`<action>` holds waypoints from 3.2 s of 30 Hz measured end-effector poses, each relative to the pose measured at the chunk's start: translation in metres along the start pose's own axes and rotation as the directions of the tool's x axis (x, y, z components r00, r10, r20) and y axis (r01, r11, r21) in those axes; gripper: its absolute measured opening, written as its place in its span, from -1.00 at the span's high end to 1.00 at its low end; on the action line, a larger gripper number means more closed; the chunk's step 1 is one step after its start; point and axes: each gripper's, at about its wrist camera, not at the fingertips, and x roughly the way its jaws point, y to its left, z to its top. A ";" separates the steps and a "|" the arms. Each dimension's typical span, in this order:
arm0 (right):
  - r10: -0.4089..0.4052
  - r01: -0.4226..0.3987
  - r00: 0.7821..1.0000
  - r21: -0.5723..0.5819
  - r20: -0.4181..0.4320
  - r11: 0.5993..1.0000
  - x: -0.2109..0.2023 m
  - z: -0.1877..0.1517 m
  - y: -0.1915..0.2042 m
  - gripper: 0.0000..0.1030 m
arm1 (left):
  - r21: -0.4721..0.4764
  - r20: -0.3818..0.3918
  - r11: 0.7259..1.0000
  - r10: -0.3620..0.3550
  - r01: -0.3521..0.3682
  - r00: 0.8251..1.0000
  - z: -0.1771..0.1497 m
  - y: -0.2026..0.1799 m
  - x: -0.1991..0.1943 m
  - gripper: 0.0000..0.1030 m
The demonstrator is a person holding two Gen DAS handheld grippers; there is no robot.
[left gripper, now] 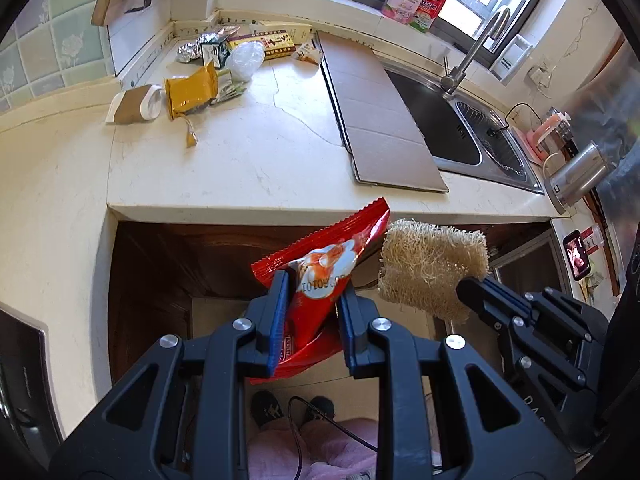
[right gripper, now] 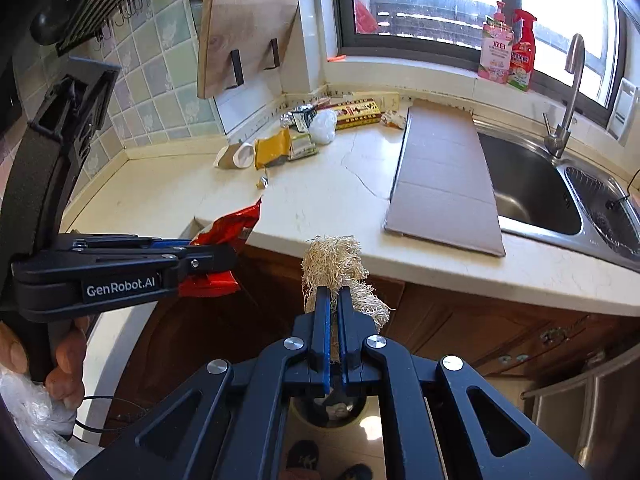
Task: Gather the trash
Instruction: 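Carry the red bag and loofah down over the black trash bin, then open the left tool dropping the red bag while the right tool releases the loofah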
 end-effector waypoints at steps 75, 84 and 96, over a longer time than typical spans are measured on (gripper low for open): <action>0.160 -0.012 0.894 0.335 -0.418 0.942 0.316 -0.208 -0.117 0.95 | -0.199 -0.392 0.951 0.146 -0.239 0.908 -0.161 0.085 0.339 -0.04; 0.197 -0.037 0.863 0.331 -0.465 0.943 0.369 -0.225 -0.093 0.94 | -0.258 -0.373 0.924 0.174 -0.282 0.911 -0.168 0.113 0.321 -0.04; 0.226 -0.055 0.825 0.324 -0.517 0.944 0.416 -0.241 -0.069 0.27 | -0.295 -0.345 0.914 0.170 -0.279 0.923 -0.170 0.134 0.295 -0.04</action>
